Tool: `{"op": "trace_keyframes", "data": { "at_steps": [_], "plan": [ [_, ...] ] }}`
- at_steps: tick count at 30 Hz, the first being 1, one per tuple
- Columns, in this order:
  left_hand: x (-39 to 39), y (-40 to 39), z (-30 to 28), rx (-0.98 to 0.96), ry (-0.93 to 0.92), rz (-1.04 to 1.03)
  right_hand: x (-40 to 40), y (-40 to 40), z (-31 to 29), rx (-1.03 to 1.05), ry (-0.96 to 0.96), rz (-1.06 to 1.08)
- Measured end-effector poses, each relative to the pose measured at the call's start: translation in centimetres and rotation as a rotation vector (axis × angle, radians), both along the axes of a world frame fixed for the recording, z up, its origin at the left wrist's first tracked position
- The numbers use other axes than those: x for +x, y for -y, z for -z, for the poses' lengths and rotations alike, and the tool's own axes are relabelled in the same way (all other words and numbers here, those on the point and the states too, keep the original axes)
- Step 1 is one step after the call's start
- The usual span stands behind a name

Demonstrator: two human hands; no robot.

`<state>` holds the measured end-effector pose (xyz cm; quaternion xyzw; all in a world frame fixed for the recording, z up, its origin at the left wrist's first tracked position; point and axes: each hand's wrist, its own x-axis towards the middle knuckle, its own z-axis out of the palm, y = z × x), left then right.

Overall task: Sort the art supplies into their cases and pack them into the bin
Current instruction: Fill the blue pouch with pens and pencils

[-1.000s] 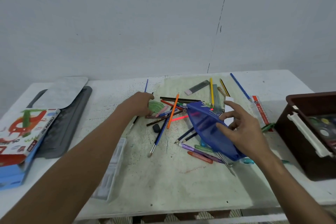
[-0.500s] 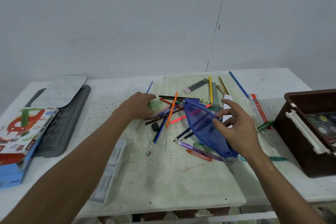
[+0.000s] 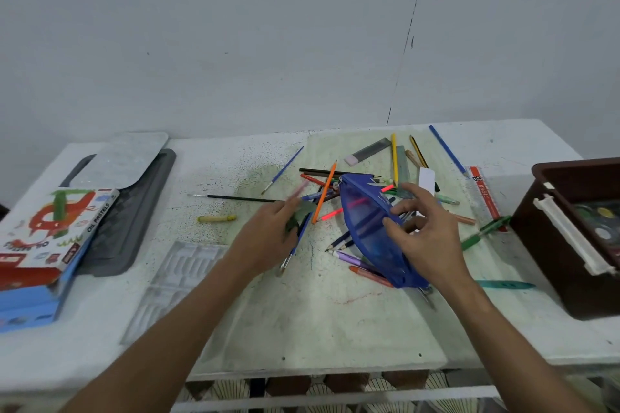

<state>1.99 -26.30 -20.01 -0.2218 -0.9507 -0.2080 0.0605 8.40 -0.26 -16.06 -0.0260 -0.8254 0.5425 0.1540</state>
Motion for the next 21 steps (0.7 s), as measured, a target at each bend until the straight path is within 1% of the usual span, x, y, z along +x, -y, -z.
{"op": "trace_keyframes", "data": {
  "at_steps": [2,5,9,12,18,21],
  "plan": [
    [-0.2,0.0,0.0,-0.027,0.029,-0.013,0.1,0.1,0.1,0.003,0.002,0.001],
    [-0.7,-0.1,-0.2,-0.096,0.010,0.014,0.2,0.2,0.0,0.000,0.005,-0.006],
    [-1.2,-0.3,-0.2,-0.105,0.031,-0.065,0.2,0.1,-0.1,0.003,0.013,-0.006],
    [-1.0,-0.1,-0.3,-0.110,0.062,-0.076,0.3,0.0,-0.1,-0.007,0.017,-0.006],
    [-0.4,-0.5,-1.4,-0.299,0.032,-0.068,0.1,0.2,-0.1,-0.010,0.002,-0.011],
    [-0.4,-0.5,-1.3,-0.341,0.002,-0.077,0.1,0.3,-0.2,-0.017,0.001,-0.016]
  ]
}}
